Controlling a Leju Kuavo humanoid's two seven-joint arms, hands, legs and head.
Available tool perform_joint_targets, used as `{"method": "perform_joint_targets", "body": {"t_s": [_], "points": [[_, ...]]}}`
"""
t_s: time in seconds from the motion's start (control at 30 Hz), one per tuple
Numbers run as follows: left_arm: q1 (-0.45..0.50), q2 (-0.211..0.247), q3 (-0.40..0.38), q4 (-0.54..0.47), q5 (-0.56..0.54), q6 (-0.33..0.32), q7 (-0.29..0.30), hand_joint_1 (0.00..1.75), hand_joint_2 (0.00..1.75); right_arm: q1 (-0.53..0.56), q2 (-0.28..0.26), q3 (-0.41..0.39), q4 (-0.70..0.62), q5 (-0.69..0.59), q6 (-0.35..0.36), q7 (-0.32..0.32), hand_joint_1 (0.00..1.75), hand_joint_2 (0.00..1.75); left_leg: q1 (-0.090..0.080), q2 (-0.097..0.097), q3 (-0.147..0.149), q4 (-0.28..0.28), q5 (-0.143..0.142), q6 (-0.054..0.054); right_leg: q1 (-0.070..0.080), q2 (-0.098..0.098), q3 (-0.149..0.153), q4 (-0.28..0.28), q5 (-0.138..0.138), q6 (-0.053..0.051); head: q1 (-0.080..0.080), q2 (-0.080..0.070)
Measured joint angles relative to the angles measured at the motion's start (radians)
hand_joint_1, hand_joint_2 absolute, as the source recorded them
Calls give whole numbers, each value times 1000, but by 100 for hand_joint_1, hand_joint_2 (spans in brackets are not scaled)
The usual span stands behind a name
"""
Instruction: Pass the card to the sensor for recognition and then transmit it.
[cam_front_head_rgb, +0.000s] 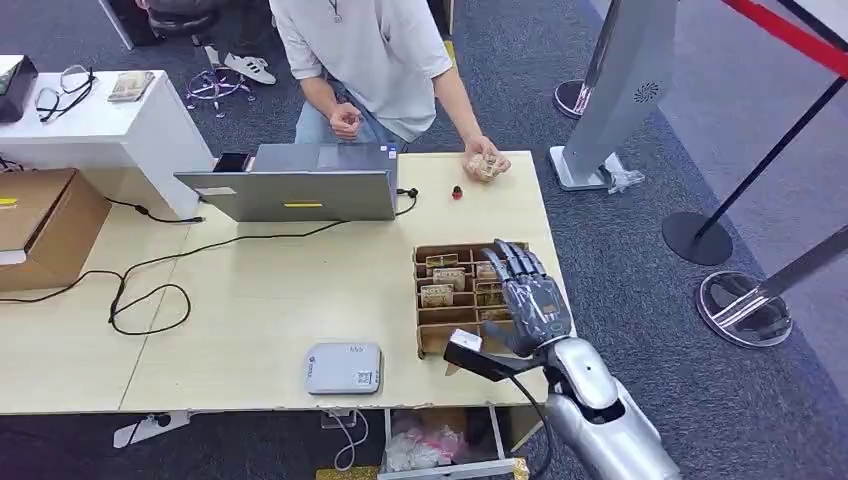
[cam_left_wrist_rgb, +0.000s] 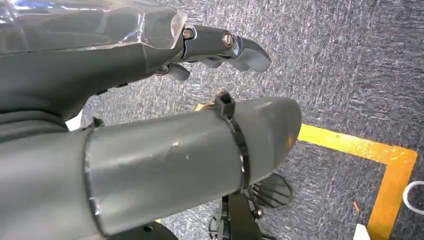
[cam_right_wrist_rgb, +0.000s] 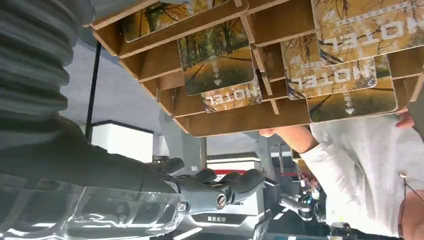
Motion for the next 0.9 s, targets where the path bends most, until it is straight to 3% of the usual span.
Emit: {"method": "perform_joint_targets", "body": {"t_s": [0.47,0.9], "points": [[-1,3,-7,0,-2,-1,10,0,0,-37,0,7,52,-24,-8,-11,3,175,0,0,0,0,0,0,0,0,0,0,0,0,0,0],[-3,5,-8,0,-3,-1,11,0,0,-40,0,15,67,-29,-12,-14,28,175,0,0,0,0,0,0,0,0,0,0,0,0,0,0]]}}
